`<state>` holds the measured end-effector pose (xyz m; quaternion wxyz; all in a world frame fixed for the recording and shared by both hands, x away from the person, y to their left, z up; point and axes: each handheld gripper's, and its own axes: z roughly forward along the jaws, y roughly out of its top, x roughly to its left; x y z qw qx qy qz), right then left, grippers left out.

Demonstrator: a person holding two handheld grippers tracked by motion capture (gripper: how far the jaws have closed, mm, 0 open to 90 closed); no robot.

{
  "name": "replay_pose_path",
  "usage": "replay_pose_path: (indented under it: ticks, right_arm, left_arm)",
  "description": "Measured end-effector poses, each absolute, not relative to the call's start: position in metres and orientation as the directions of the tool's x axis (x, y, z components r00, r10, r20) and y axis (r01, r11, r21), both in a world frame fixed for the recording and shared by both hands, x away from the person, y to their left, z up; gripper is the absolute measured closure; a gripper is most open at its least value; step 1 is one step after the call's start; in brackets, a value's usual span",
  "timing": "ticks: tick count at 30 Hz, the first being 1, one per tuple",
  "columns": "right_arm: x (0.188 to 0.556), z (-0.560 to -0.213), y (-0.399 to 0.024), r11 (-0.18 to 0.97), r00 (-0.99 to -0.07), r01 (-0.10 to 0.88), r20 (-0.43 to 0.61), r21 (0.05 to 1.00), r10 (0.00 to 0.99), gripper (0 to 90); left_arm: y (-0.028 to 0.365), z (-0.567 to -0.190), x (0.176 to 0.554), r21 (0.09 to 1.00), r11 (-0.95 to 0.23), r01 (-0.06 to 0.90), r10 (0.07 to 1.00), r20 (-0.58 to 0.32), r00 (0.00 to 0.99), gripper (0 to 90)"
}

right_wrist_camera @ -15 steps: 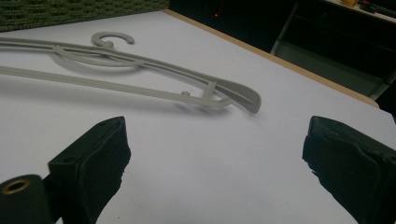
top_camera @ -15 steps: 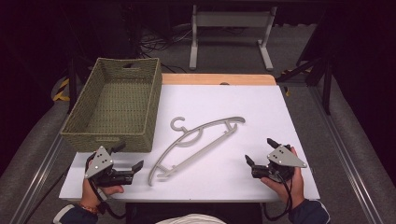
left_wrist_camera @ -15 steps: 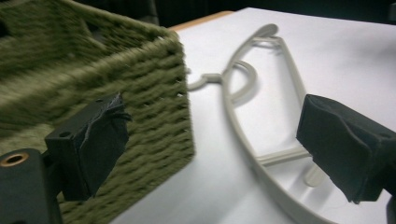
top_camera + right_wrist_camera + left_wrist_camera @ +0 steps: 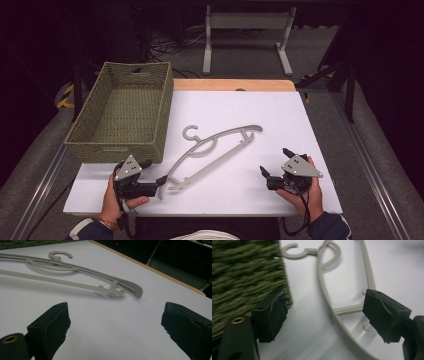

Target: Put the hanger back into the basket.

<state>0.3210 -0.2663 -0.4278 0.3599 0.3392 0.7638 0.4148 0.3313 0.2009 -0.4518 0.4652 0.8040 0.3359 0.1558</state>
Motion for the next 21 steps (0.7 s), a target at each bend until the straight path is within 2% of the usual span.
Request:
replay_pose_path:
  ticks: [3, 4, 6, 7, 10, 14, 17, 21]
  right_arm:
    - [0.322, -0.428, -0.265, 0.43, -0.515, 0.217, -0.271, 0.876, 0.813, 8.0]
    - [0.322, -0.428, -0.265, 0.431, -0.518, 0.215, -0.272, 0.876, 0.811, 8.0]
    - [0.322, -0.428, -0.264, 0.432, -0.522, 0.219, -0.269, 0.875, 0.809, 8.1]
    - [0.322, -0.428, -0.263, 0.432, -0.525, 0.219, -0.268, 0.875, 0.808, 8.2]
    - [0.322, -0.427, -0.262, 0.44, -0.529, 0.217, -0.274, 0.871, 0.803, 8.3]
    - [0.323, -0.428, -0.262, 0.448, -0.532, 0.219, -0.279, 0.867, 0.799, 8.4]
    - [0.325, -0.43, -0.263, 0.447, -0.544, 0.234, -0.264, 0.863, 0.796, 8.3]
    - [0.325, -0.431, -0.263, 0.454, -0.551, 0.243, -0.264, 0.857, 0.792, 8.3]
  left_arm:
    - [0.19, -0.452, 0.335, 0.826, -0.378, 0.419, 0.702, -0.039, 0.711, 26.4]
    - [0.186, -0.452, 0.338, 0.811, -0.395, 0.432, 0.71, -0.028, 0.703, 29.8]
    - [0.18, -0.453, 0.345, 0.792, -0.396, 0.464, 0.717, -0.049, 0.696, 31.3]
    - [0.176, -0.455, 0.348, 0.78, -0.4, 0.482, 0.721, -0.057, 0.69, 35.5]
    - [0.161, -0.459, 0.359, 0.735, -0.451, 0.507, 0.717, -0.04, 0.696, 39.8]
    - [0.155, -0.461, 0.364, 0.711, -0.477, 0.517, 0.711, -0.033, 0.702, 42.2]
    - [0.153, -0.463, 0.371, 0.694, -0.467, 0.548, 0.706, -0.08, 0.704, 41.8]
    - [0.147, -0.463, 0.372, 0.684, -0.492, 0.538, 0.71, -0.041, 0.703, 42.6]
